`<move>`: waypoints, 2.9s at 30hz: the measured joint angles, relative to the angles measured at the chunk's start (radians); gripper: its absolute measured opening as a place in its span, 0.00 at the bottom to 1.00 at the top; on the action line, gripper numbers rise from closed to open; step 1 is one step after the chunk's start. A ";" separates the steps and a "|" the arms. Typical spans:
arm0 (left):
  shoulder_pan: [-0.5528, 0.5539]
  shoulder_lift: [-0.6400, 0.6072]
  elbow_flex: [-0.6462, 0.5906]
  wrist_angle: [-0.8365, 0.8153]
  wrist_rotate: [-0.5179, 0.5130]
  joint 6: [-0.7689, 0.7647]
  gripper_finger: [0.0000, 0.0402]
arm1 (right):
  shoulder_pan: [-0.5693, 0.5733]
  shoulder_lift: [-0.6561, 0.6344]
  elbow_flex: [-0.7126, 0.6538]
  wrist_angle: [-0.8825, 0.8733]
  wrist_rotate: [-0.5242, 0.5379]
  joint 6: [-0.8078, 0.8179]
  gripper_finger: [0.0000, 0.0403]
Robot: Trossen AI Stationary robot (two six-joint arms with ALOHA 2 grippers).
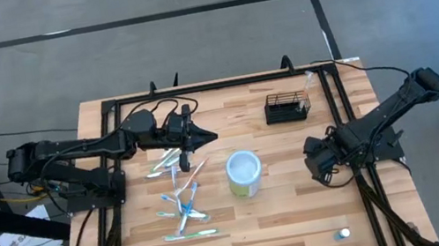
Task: Pick & Place toothbrushing station
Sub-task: Put the blue mouthwash into the wire organizer
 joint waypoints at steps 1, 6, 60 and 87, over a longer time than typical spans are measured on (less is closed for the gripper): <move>0.000 0.000 0.000 0.000 0.000 0.000 0.03 | 0.000 0.000 0.000 0.001 0.000 -0.001 0.29; 0.000 0.000 0.000 0.000 0.000 0.000 0.03 | 0.001 0.000 0.002 0.007 -0.001 -0.023 0.19; -0.003 0.000 0.000 -0.001 0.000 -0.022 0.03 | -0.594 0.010 0.398 -0.052 0.061 -0.502 0.19; -0.003 0.000 0.000 -0.007 -0.004 -0.016 0.03 | -0.894 0.135 0.406 0.101 0.034 -0.707 0.19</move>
